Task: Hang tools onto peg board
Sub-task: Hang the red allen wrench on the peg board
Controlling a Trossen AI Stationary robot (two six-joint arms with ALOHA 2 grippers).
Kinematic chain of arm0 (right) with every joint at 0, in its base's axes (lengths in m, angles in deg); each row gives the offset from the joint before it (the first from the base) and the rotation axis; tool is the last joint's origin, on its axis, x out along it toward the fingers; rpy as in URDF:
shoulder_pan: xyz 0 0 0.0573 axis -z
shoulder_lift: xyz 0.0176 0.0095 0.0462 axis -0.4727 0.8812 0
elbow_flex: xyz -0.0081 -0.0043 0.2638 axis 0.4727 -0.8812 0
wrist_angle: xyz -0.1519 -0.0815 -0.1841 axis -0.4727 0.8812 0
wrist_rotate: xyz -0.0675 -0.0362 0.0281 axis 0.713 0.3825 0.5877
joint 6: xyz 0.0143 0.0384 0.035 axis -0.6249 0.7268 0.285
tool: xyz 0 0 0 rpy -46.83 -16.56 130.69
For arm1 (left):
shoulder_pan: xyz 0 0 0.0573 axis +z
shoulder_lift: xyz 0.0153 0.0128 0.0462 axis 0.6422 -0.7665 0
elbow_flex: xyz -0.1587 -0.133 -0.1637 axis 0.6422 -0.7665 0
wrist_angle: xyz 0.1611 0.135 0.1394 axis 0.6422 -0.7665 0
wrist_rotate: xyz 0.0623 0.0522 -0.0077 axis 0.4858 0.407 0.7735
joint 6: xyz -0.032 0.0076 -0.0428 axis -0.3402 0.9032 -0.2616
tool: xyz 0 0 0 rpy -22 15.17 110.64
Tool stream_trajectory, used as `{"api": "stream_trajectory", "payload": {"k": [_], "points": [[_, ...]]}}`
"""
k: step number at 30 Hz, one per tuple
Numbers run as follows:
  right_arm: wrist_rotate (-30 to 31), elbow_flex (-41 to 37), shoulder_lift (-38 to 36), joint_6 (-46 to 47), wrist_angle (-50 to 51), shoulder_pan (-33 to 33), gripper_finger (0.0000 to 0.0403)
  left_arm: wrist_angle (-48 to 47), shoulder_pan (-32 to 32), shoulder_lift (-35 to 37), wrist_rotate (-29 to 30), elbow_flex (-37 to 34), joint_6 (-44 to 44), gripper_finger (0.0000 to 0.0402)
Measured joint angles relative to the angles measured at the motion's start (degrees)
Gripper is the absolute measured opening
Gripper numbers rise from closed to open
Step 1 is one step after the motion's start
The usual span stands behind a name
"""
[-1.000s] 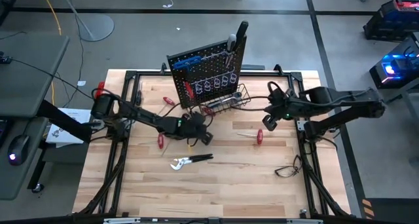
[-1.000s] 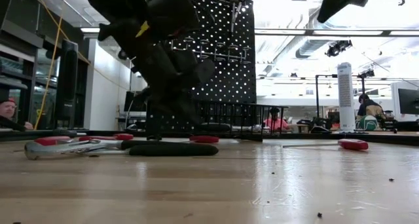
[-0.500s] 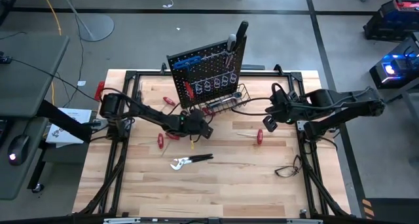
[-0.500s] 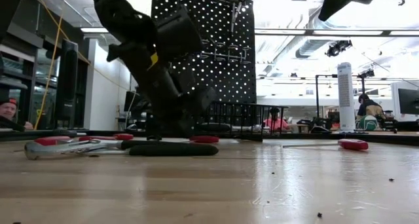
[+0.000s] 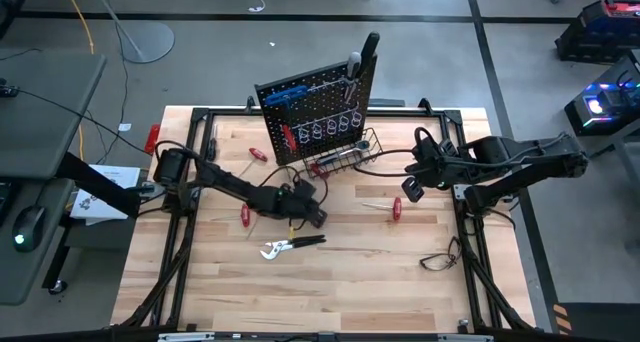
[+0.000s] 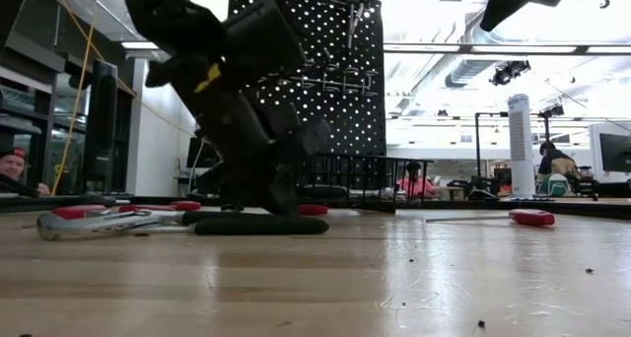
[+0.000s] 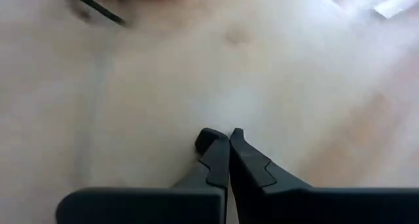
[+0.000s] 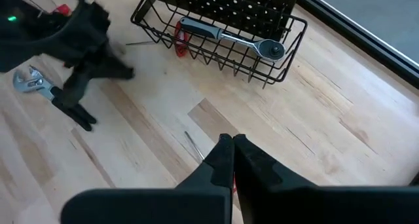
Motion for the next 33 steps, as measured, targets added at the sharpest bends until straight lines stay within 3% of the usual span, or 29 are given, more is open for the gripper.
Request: {"api": "stream_trajectory", "payload": {"k": [5,10,15,21,24,29,33], "points": [[-1.2,0.0,0.0,-1.8,-0.5,0.0,0.0000,-0.7,-3.7,0.9,-3.2,0.0,-1.4,0.0000],[-12.1,-3.8,0.1,-10.7,-8.9,0.0,0.0000,-6.1,-5.4,6.2,-1.7,-0.4,-0.5,0.0000],[-16.6,-16.7,0.5,-15.4,-27.1,1.1,0.0000,-14.6,-4.7,15.1,7.8,-0.3,4.4,0.0000],[-21.1,-29.5,2.7,-10.1,-54.7,5.5,0.0000,-20.9,-2.3,23.5,14.0,-1.5,6.1,0.0000],[-21.2,-32.0,4.3,-7.7,-60.4,6.0,0.0000,-21.6,-0.9,27.3,13.3,-5.4,3.2,0.0000],[-21.4,-32.2,5.1,-7.9,-60.4,5.4,0.0000,-23.7,0.9,38.4,9.6,-10.5,0.5,0.0000],[-21.0,-32.2,5.1,-8.0,-59.9,5.5,0.0000,-39.4,6.8,43.2,3.5,-11.4,-7.3,0.0000]]}}
